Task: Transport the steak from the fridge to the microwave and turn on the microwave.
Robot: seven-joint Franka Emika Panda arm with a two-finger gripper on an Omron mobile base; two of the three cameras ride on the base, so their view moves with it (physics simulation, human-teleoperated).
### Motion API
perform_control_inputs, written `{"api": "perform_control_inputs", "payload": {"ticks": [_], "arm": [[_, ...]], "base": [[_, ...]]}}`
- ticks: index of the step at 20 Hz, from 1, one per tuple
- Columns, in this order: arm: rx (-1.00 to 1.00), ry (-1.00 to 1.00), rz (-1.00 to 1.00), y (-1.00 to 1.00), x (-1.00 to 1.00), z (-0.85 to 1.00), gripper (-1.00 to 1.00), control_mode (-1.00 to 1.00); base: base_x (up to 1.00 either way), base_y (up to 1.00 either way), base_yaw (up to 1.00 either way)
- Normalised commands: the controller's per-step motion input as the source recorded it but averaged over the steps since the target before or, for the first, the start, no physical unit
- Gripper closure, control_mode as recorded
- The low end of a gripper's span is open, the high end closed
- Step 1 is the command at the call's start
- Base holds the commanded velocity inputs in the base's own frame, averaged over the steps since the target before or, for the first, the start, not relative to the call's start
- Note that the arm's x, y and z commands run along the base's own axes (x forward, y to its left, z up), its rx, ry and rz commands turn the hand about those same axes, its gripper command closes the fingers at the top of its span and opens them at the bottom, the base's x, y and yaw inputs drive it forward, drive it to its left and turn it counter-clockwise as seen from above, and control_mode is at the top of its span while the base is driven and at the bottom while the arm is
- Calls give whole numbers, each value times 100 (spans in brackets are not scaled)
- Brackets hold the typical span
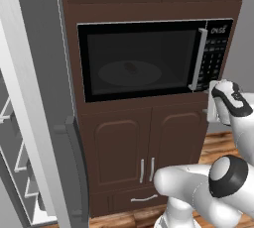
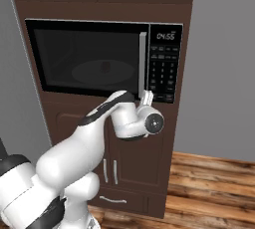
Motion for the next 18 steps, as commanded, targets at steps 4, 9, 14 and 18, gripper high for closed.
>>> {"api": "perform_control_inputs", "payload": {"ticks": [4,9,14,18], "arm": [[11,-2,-4,0,34,-17,-100,-100],[9,0,-3,-9,30,-6,-100,-100],[7,0,0,-8,15,1,-100,-100],[6,-1,-1,-10,7,4,-100,-100]], "base": [[0,0,0],[0,0,0],[0,0,0],[0,0,0]]}}
